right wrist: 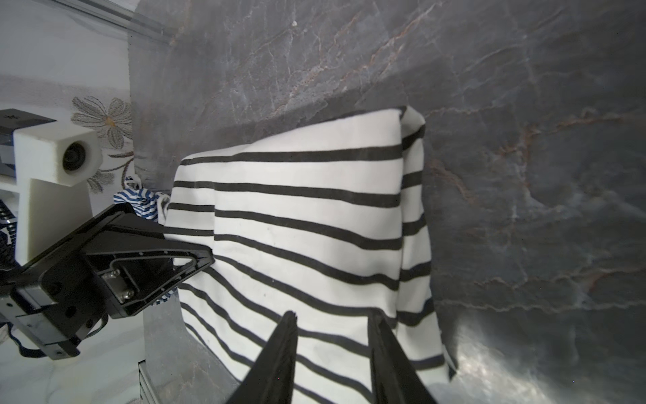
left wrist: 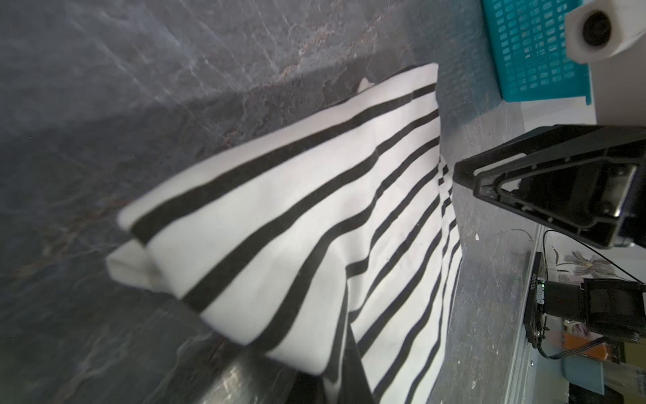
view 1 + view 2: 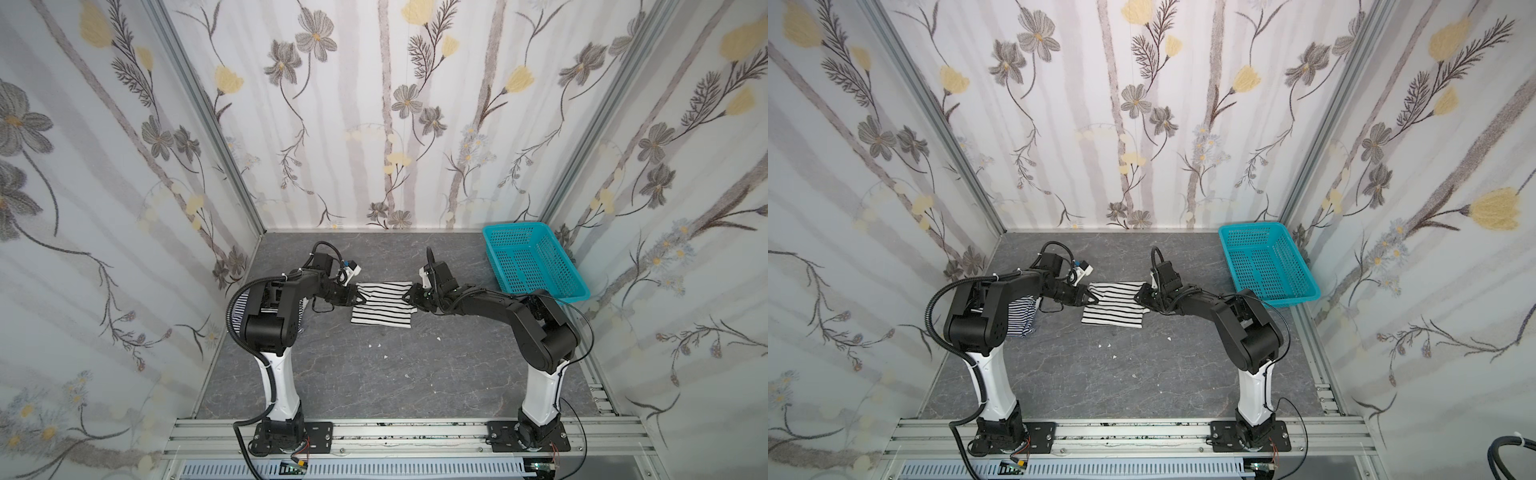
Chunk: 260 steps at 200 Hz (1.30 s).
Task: Fold and stack tank tops
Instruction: Pick up the tank top from the center of the table, then place the tank top on the tank top.
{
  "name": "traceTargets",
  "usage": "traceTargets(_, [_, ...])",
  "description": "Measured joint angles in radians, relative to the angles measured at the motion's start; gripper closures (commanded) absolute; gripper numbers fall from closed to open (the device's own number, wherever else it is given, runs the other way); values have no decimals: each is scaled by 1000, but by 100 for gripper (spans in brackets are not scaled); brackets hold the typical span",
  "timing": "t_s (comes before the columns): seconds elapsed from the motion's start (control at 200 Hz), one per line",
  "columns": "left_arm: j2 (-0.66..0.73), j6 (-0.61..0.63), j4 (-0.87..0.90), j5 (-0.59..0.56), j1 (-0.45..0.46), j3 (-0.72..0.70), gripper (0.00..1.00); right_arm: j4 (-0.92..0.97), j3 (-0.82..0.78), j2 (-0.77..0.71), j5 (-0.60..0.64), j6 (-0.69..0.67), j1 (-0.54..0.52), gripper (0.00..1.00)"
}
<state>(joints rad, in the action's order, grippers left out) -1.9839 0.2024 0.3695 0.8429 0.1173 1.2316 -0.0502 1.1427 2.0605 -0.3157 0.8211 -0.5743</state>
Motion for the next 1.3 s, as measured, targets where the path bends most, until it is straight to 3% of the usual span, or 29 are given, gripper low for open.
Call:
traceTargets(0.465, [161,190,224,-159,-116,23,100,7,-18,-56,4,0,-15,60])
traceTargets(1.009, [392,533,542,-346,-406,37,100,8,53,14,-3,1,-54,60])
traceTargets(1.299, [373,654,640,-386,-546,173,100,9,72,34,-4,1,-66,60])
